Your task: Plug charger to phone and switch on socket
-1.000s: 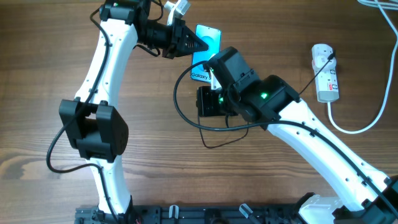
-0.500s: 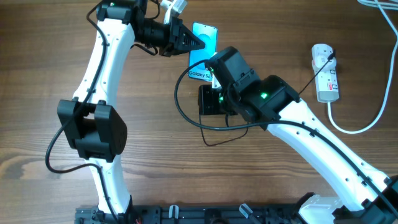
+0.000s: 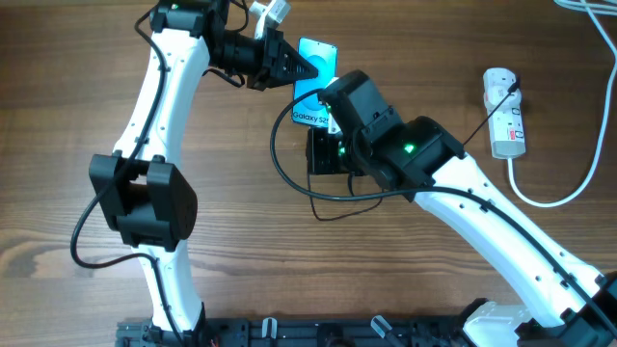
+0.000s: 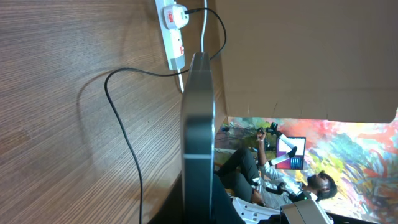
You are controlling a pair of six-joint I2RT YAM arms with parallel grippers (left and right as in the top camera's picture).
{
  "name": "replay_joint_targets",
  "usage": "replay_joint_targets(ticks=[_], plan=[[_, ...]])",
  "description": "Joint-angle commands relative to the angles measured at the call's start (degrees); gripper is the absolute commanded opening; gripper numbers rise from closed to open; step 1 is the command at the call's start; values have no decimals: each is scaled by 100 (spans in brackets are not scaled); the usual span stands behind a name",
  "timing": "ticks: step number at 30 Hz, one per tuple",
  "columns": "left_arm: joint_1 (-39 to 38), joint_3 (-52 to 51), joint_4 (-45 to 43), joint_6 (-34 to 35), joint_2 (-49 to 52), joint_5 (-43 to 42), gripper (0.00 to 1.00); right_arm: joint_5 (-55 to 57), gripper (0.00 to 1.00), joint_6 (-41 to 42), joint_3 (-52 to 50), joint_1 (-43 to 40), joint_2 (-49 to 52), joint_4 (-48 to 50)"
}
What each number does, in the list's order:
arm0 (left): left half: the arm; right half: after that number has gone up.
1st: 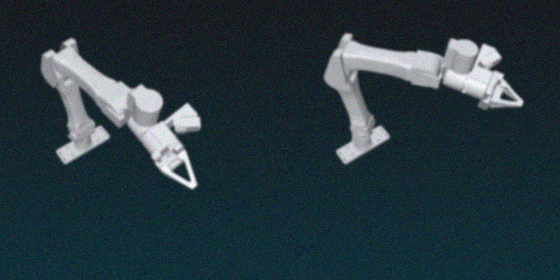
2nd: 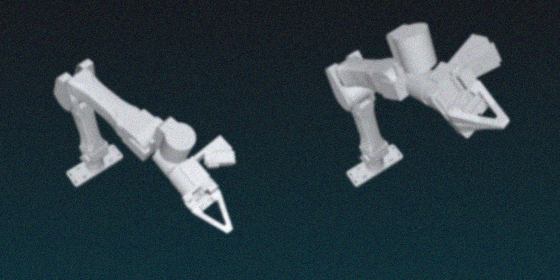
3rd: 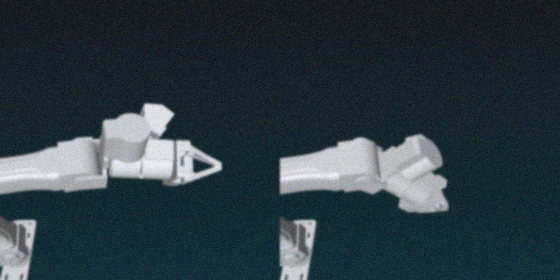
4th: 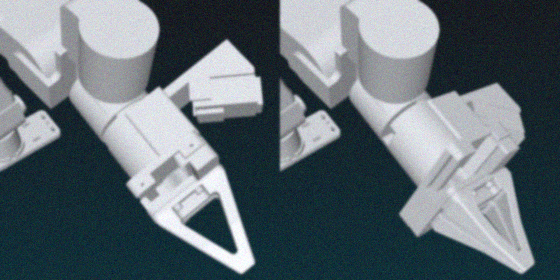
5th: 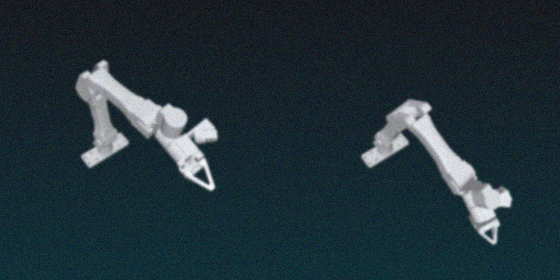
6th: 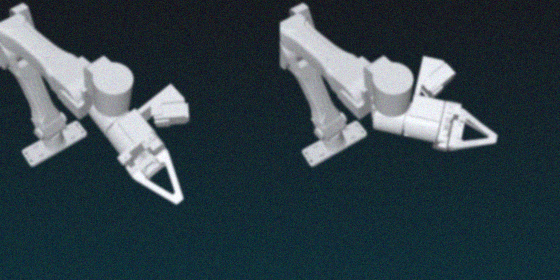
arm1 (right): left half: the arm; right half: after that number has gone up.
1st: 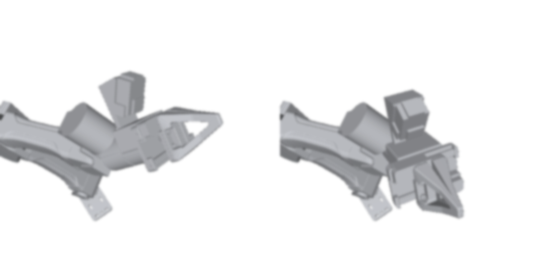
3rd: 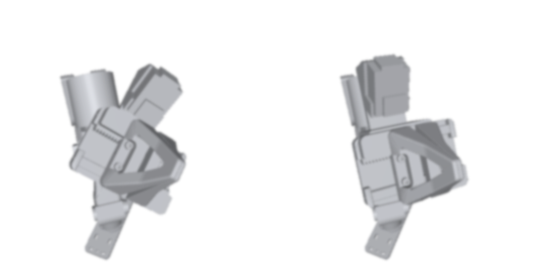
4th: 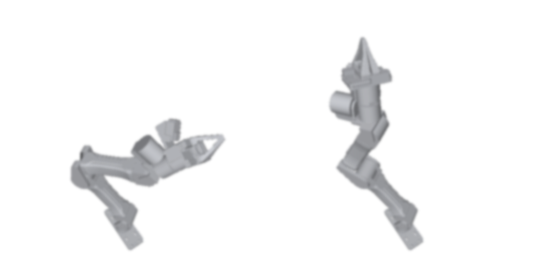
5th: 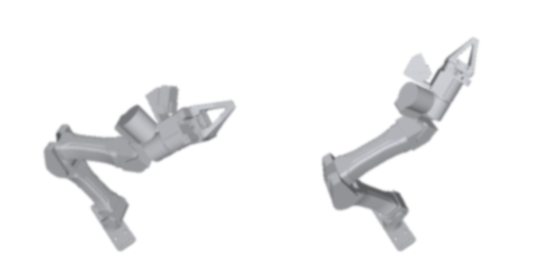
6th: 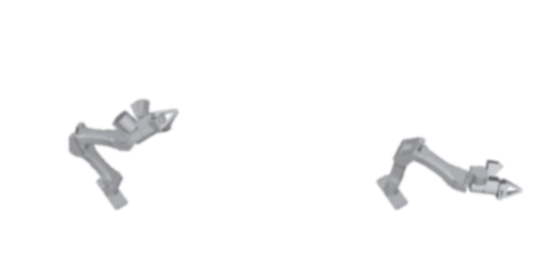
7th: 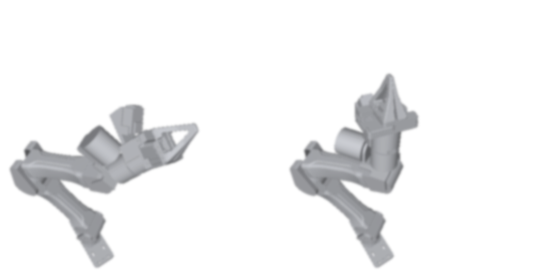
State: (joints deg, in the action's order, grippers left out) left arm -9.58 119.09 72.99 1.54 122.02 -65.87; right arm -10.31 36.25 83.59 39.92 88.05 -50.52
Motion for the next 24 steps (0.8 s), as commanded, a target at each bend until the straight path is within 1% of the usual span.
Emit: replay_joint_targets(ticks=[1, 9, 24], plan=[[7, 11, 7, -136, -212, -160, 4, 177, 4, 140, 15, -31, -42, 15], [7, 11, -2, -140, -212, -369, 4, -28, 4, 146, 15, -31, -42, 17], [7, 11, 11, -267, -212, -372, 4, -157, 4, 146, 15, -31, -42, 28]])
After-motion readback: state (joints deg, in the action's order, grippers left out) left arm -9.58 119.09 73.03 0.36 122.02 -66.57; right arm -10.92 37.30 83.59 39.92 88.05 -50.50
